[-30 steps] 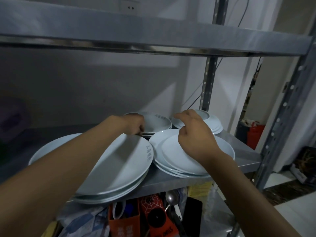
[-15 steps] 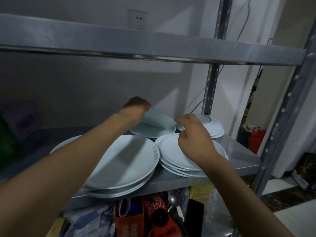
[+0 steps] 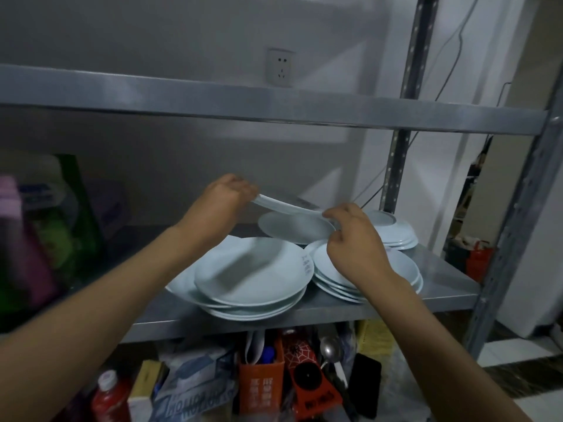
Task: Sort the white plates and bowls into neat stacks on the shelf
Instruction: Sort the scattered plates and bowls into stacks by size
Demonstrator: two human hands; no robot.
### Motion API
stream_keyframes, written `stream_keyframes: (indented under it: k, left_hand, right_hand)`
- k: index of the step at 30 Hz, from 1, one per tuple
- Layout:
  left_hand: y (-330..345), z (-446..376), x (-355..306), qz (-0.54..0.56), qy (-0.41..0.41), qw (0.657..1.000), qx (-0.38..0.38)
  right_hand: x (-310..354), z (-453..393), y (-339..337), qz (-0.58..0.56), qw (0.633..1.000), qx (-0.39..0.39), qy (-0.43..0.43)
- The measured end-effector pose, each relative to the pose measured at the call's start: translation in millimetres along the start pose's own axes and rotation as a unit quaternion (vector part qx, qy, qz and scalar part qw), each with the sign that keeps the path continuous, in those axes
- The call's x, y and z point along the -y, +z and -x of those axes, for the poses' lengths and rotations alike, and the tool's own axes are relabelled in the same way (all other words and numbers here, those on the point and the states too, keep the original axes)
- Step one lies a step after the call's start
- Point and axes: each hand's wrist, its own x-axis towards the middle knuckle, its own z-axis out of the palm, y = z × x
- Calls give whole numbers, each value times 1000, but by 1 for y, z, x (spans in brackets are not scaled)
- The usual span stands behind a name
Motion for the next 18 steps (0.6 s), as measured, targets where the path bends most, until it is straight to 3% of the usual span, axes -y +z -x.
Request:
stream_keyframes:
  k: [5, 18]
  left_hand:
    - [-29, 51, 0, -22, -23, 998, -53]
    - [-49, 139, 1, -7, -42, 999, -26]
  right_hand:
    - [18, 13, 4, -19, 1000, 4, 4]
    - [41, 32, 33, -50, 998, 23, 35]
